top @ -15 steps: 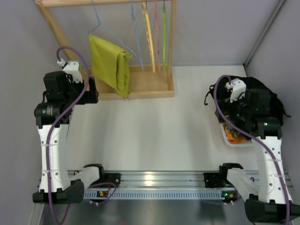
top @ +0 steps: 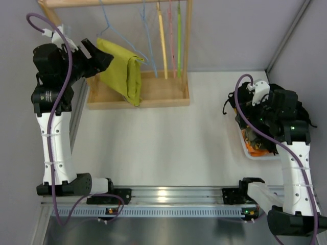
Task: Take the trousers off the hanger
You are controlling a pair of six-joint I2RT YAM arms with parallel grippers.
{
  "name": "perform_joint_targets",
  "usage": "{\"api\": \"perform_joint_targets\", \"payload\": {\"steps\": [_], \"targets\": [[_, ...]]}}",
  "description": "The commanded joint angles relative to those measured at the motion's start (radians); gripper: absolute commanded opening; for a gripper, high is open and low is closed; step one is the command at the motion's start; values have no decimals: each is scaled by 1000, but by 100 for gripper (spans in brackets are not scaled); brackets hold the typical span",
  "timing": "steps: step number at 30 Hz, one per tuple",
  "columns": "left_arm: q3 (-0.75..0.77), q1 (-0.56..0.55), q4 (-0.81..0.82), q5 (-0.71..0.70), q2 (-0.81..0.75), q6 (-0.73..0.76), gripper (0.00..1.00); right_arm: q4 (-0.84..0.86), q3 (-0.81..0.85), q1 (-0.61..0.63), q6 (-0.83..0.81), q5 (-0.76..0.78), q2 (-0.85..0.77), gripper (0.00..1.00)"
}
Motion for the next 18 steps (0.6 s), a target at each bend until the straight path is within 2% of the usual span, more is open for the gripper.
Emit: {"api": "perform_joint_targets", "payload": {"steps": [1, 3, 5, 9, 10, 14, 18], "targets": [[-42, 0, 313, 72, -8, -264, 78, -42, 89, 5, -22, -9, -7, 100], [-79, 0, 418, 101, 9, -371, 74, -67, 108, 5, -22, -7, -4, 99], [-89, 0, 457, 127, 49, -438, 71, -82, 134, 5, -6, -1, 1, 99], [-104, 0, 584, 104, 92, -563, 66, -110, 186, 5, 29, 19, 13, 99], [-107, 1, 603, 94, 98, -580, 66, -107, 207, 5, 37, 24, 13, 100], [-98, 0, 654, 57, 148, -676, 53, -102, 243, 5, 57, 44, 2, 99], [-90, 0, 667, 14, 204, -710, 50, -110, 264, 5, 60, 50, 4, 99]]}}
